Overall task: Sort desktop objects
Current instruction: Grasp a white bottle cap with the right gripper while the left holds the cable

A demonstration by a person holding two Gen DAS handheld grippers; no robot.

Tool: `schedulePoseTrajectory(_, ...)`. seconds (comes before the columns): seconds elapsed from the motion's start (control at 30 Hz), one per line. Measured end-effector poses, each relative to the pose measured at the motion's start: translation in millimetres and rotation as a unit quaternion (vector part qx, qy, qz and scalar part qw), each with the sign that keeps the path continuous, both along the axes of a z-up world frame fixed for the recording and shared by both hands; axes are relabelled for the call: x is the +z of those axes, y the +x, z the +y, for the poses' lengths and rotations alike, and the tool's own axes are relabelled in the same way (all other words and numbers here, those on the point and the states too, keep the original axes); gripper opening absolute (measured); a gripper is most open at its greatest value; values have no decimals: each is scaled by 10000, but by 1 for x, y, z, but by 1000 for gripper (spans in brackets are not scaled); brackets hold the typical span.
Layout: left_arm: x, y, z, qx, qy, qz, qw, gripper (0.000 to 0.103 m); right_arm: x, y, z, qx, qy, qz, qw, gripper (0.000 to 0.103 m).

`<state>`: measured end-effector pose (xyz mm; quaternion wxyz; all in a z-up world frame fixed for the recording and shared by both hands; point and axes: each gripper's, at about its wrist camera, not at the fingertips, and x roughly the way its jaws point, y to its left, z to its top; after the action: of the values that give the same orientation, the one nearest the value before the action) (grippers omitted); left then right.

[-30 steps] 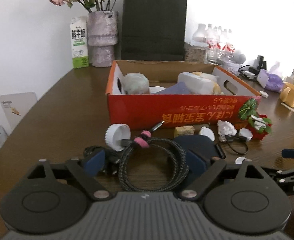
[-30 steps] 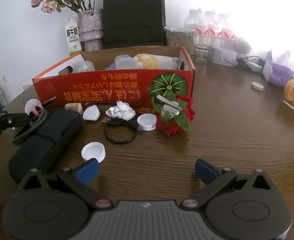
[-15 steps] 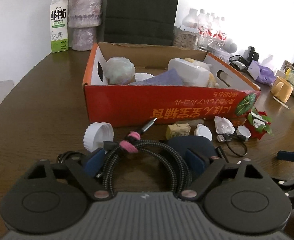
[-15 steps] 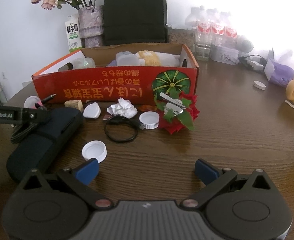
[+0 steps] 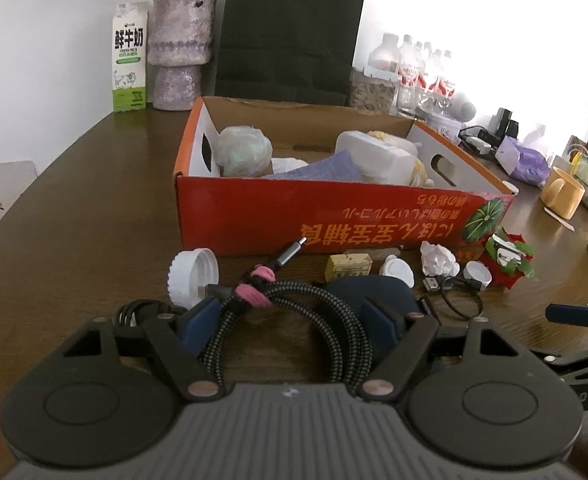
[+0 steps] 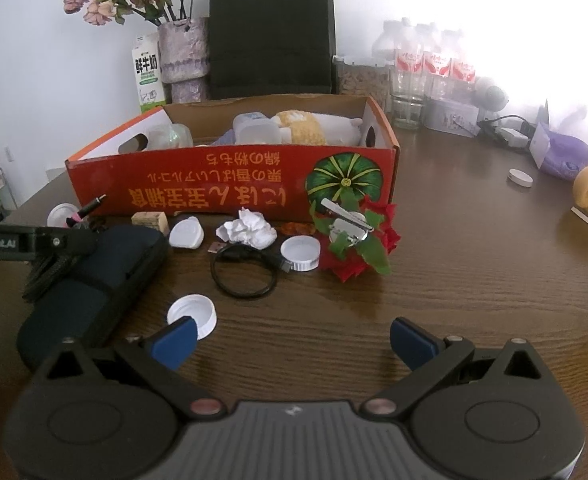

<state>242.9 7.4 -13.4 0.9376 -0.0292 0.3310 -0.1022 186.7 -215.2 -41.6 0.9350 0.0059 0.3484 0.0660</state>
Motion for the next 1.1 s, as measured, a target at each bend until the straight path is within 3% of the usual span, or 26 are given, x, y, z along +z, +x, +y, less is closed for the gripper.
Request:
schedulePoseTrajectory(0.2,10,-12,-11,-121,92,-219,9996,79,0,0,3,42,4,13,10000,103)
schedulePoseTrajectory(0.23,12,-15,-13,-147,102,-270,9995,73,0,-1,4,45,3,11,10000,103)
schedulePoseTrajectory(0.3,17,-20,-18,-225,86,-364,9990,46,-1,0,4,37,-1,14,10000,103)
schedulePoseTrajectory(0.5,10,-20,-31,-215,303,-329,9988,54,-1,-2,4,49,29,15,10000,103)
schedulePoseTrajectory(0.6,10,-25,-24,-43,313,-391,9987,87,-1,-3,3,56,20,14,10000,103)
schedulePoseTrajectory(0.67,10,-26,-16,114,404,-436,9982,89,-1,-3,2,43,23,15,10000,103)
schedulePoseTrajectory(0.77,3,-17,-5,211,392,-119,9989,89,-2,-2,2,45,49,26,10000,103)
schedulePoseTrajectory(0.9,-4,-8,10,128,-57,179,9997,88,-3,-2,5,90,59,59,9999,103)
schedulePoseTrajectory(1.1,-4,-15,10,62,-120,286,9995,89,-4,-2,6,51,31,73,10000,103)
